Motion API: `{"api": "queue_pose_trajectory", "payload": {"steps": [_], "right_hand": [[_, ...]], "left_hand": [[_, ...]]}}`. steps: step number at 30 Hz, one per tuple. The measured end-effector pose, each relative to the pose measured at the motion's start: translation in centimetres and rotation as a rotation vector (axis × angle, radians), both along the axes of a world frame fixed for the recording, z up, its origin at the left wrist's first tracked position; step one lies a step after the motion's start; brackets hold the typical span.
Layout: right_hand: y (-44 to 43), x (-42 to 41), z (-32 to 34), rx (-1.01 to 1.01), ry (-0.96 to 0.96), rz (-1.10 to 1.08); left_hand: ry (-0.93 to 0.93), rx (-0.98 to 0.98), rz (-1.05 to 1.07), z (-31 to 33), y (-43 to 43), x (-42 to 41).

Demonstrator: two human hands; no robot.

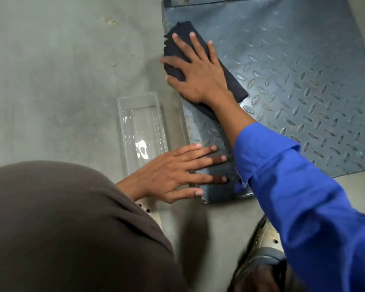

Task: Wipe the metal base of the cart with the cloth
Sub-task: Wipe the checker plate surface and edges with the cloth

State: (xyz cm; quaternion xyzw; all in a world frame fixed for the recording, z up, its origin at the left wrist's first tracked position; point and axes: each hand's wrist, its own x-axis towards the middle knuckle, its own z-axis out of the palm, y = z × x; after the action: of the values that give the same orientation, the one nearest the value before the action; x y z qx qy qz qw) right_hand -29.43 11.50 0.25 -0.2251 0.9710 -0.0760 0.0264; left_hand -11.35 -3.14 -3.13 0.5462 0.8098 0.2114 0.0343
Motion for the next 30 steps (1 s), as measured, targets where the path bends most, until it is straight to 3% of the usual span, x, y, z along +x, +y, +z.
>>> {"api": "queue_pose_trajectory", "payload": {"steps": [9, 18, 25, 30], "right_hand": [[2.3, 7.5, -1.2, -0.068, 0.100, -0.126], [-1.8, -3.8, 0.3, 0.000, -0.031, -0.077], [1.2, 3.2, -1.1, -0.041, 0.073, -0.022], [-0.6, -2.6, -0.2, -0.027, 0.006, -0.070]], "left_hand": [[0.087, -0.030, 0.116, -1.6, -0.8, -1.2], [0.059, -0.028, 0.101, -0.9, -1.3, -2.1], [0.012, 0.052, 0.178, -1.9, -1.4, -2.4], [-0.061, 0.162, 0.189, -2.1, -1.6, -3.9]]}}
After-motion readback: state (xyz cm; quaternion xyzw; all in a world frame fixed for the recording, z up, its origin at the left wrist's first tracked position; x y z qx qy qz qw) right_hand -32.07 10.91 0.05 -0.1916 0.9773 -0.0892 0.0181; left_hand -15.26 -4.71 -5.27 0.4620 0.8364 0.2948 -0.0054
